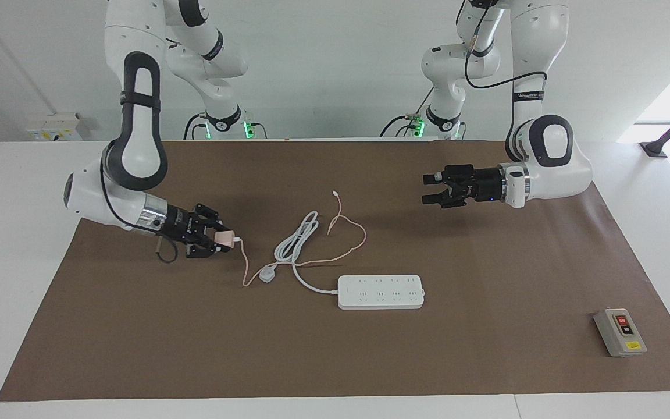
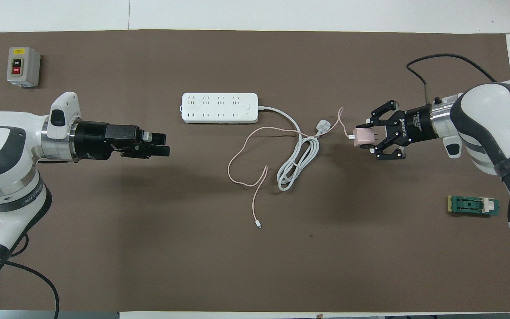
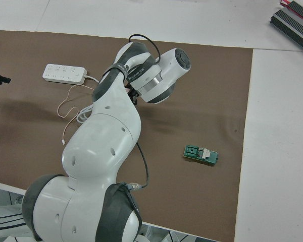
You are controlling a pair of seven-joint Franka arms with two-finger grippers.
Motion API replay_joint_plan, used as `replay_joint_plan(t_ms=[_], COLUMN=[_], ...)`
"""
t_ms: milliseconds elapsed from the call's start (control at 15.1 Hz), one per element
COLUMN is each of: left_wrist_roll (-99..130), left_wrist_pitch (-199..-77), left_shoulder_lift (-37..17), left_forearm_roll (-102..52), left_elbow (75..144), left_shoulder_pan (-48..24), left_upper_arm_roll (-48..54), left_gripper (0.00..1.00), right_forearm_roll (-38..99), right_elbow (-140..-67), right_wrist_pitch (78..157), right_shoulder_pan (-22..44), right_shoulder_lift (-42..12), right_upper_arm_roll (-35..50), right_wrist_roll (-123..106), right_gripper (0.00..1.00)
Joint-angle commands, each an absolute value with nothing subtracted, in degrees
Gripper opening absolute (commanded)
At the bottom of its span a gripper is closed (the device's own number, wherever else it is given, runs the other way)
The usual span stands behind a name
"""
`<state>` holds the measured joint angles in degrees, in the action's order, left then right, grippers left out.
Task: Plug charger into power strip
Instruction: 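Lift the charger with the right gripper while the left gripper approaches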
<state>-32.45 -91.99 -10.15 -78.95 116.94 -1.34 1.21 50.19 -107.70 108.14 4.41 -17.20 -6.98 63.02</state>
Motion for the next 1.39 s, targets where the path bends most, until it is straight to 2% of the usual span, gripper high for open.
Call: replay_joint_plan(t_ms=[0,398,729,1061,1326], left_wrist_roll=[-38.6,-40.8,-40.9,-40.9,-43.5], left_wrist_pitch=[-90.8,-90.5,-91.4,-93.7,-95.4], left_shoulder_lift=[-13.7,-18.5,-19.2,-19.0,-18.8], left_forearm_roll=[-83.6,-89.6,-92.6,-94.2,-94.1], left_elbow=[117.2,115.8,115.7,116.3,116.7], left_shoulder_pan=[-3.4,-6.1,-7.6,-7.6,-8.4], left_upper_arm_roll=[0.6,0.6,0.5,0.5,0.4], left_gripper=[1.0,1.0,1.0,1.0,1.0], right_forearm_roll=[51.6,54.6,54.7,57.0,57.0], right_elbow=[-105.8,-104.8,-104.0,-103.6,-103.6], right_wrist_pitch=[109.2,119.1,125.7,131.0,132.4], right_shoulder_pan=[8.2,20.7,29.6,34.7,35.8], right_shoulder_lift=[-15.8,-14.8,-14.9,-15.0,-15.0], right_upper_arm_roll=[-7.1,-7.1,-7.0,-6.9,-6.9], right_wrist_roll=[70.8,81.0,82.0,84.1,85.4], right_gripper=[0.0,0.0,0.0,0.0,0.0])
